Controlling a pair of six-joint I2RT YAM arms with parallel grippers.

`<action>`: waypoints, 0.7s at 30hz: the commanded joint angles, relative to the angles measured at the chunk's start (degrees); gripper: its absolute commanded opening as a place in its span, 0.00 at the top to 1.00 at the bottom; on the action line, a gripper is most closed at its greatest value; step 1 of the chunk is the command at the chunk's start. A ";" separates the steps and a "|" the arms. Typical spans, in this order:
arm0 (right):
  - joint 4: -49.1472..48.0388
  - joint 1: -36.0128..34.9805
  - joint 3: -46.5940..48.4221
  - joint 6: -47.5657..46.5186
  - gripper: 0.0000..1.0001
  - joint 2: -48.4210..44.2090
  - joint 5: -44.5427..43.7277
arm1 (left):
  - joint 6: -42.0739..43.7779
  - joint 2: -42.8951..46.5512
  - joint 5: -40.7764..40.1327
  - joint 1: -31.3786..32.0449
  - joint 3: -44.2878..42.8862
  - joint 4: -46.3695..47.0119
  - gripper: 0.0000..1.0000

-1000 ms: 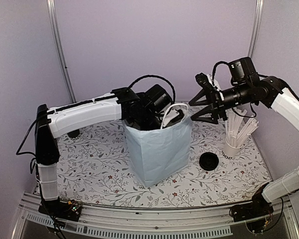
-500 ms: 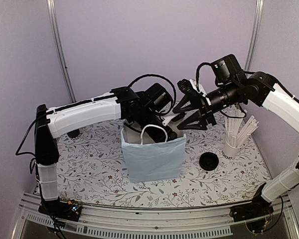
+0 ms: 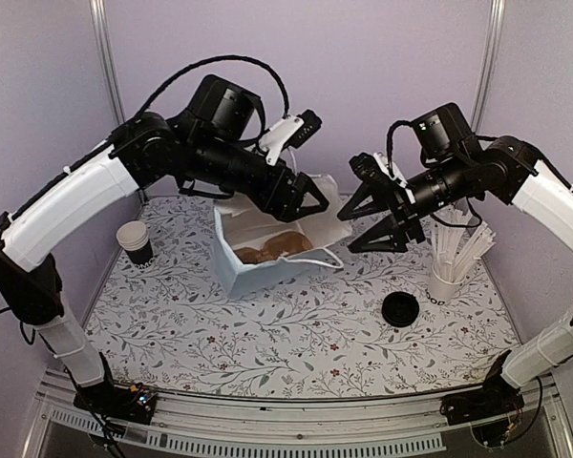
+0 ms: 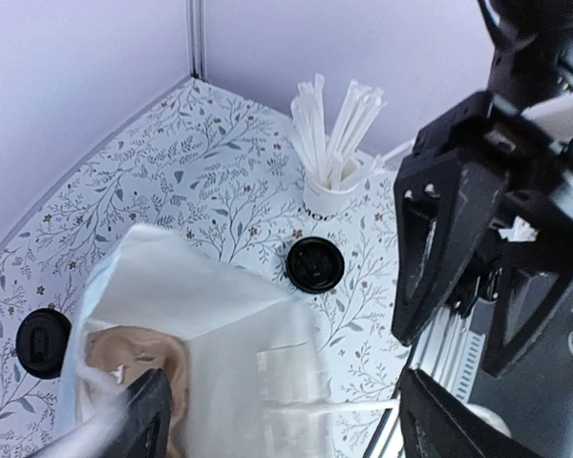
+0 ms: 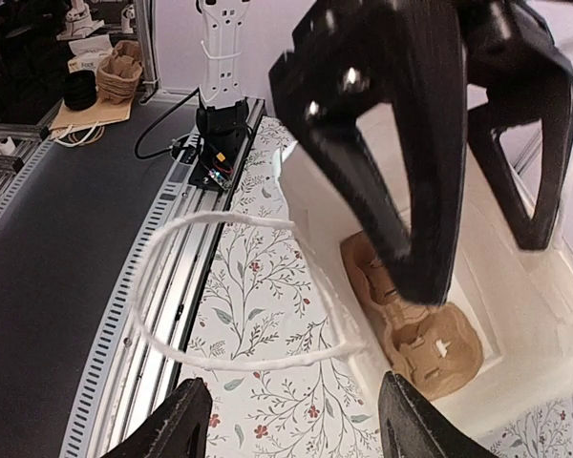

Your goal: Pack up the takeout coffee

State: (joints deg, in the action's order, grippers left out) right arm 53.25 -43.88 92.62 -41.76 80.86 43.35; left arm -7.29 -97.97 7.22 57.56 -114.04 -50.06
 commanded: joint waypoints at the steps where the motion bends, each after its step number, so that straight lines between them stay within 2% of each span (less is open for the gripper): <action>1: 0.28 -0.33 -0.11 -0.17 0.37 -3.21 -2.05 | -1.64 2.50 0.96 -2.40 1.66 4.25 0.15; 8: -0.53 -0.32 0.59 0.76 0.37 -1.35 -1.41 | -2.22 1.06 6.27 -5.64 5.72 5.90 0.20; 18: -1.95 -0.42 -1.72 -0.07 0.37 3.09 0.32 | -0.63 3.47 0.99 -6.39 9.33 5.62 0.20; 19: -2.38 -0.42 -2.63 -0.22 0.37 3.21 -0.12 | -0.89 4.18 0.17 -6.30 9.98 5.52 0.19; 21: -3.21 -0.46 -5.22 -0.62 0.37 3.17 -0.87 | -1.45 5.87 -3.34 -5.81 12.15 5.27 0.10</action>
State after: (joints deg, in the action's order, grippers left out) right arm 51.86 -43.92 91.20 -41.63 83.37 42.59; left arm -8.47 -96.09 8.75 51.79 -104.86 -45.23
